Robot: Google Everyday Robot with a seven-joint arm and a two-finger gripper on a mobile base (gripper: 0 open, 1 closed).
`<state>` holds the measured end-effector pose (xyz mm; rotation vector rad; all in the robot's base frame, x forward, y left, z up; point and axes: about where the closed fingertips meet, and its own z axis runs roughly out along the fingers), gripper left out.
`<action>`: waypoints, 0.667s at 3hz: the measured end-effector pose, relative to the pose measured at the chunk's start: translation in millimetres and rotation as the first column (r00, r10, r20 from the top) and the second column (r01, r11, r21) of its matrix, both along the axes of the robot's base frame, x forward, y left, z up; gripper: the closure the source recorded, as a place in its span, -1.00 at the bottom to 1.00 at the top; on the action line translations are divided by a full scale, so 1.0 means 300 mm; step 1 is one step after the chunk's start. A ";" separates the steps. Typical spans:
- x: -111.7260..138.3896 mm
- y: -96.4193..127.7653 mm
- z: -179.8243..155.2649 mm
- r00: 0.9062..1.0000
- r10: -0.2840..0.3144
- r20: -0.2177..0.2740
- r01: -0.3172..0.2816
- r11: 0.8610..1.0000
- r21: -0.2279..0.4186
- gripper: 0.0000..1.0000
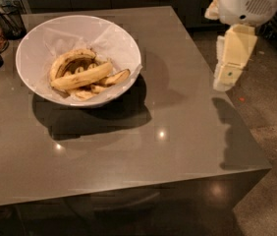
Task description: Pick banana from white bowl
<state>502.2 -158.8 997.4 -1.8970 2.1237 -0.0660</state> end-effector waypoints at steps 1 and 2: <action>0.048 0.066 -0.006 0.999 0.051 0.004 -0.051 0.999 -0.003 -1.00; 0.066 0.084 0.007 0.997 0.065 0.041 -0.065 0.998 0.013 -1.00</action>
Offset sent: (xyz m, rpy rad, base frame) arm 0.0147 0.0227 0.0025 0.0153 -0.0353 0.0772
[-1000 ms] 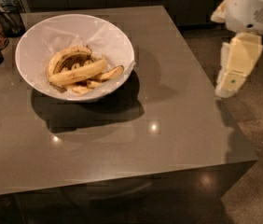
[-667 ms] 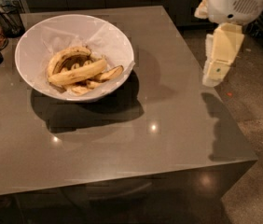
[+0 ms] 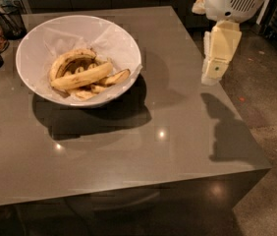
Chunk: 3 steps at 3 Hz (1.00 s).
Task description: Pick banana from white bowl
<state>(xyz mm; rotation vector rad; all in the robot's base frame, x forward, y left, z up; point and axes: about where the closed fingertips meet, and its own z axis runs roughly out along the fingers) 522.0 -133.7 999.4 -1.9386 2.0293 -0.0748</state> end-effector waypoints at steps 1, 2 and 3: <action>0.046 0.093 0.031 0.995 0.092 0.042 -0.092 0.996 0.001 -1.00; 0.091 0.197 0.037 0.980 0.191 0.054 -0.190 0.981 -0.030 -1.00; 0.122 0.290 0.034 0.969 0.238 0.069 -0.233 0.970 -0.064 -1.00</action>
Offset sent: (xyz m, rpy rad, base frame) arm 0.0335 0.0896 0.0101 -0.0820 -0.0300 0.3150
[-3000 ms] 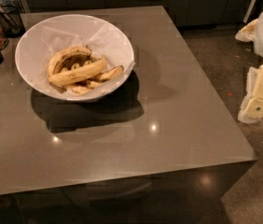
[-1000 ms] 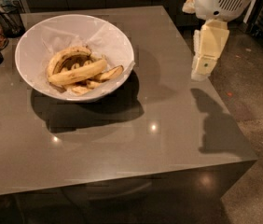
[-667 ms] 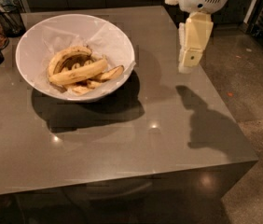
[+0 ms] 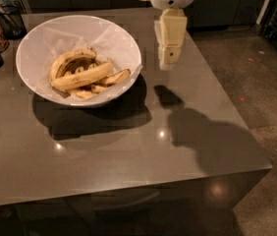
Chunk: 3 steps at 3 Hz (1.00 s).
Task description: Pick banana from white bowl
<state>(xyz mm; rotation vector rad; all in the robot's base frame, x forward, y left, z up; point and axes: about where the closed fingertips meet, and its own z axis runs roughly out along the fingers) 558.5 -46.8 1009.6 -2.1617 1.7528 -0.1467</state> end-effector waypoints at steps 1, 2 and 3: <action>0.013 0.010 0.000 1.000 0.006 0.012 -0.006 1.000 0.017 -1.00; 0.063 0.071 -0.026 1.000 0.015 -0.021 -0.014 0.997 0.070 -1.00; 0.103 0.136 -0.092 0.997 0.019 -0.081 -0.011 0.995 0.104 -1.00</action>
Offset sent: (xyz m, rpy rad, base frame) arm 0.0336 0.0375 -0.0199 0.1211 0.0951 0.0222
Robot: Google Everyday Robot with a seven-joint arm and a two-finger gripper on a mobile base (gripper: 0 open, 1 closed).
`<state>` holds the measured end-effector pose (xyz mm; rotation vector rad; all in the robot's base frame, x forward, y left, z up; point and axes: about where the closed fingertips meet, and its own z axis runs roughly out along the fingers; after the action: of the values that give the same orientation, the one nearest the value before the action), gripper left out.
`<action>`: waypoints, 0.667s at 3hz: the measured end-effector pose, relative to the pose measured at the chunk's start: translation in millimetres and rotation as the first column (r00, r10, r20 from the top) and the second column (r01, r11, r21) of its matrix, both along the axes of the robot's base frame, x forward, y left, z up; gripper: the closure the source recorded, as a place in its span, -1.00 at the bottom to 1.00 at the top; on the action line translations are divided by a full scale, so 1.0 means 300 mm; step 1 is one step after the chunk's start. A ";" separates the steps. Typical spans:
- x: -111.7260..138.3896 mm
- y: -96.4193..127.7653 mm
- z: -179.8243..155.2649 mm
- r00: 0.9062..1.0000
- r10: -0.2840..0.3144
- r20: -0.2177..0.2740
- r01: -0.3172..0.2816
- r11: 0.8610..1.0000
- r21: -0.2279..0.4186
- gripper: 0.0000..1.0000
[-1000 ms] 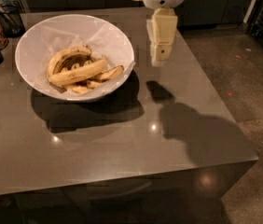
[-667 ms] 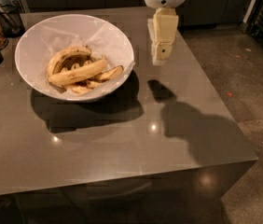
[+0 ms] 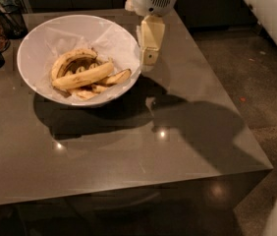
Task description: Pick banana from white bowl
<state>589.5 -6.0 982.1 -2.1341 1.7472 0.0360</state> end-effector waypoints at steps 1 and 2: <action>0.022 0.039 -0.039 0.999 0.003 -0.035 -0.002 1.000 0.018 -1.00; 0.036 0.061 -0.063 0.998 0.005 -0.056 -0.004 1.000 0.028 -1.00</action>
Offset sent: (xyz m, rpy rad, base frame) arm 0.0076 0.0188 -0.0269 0.0177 0.1072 0.0082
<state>600.2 12.4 963.1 -2.1366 1.7631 0.1218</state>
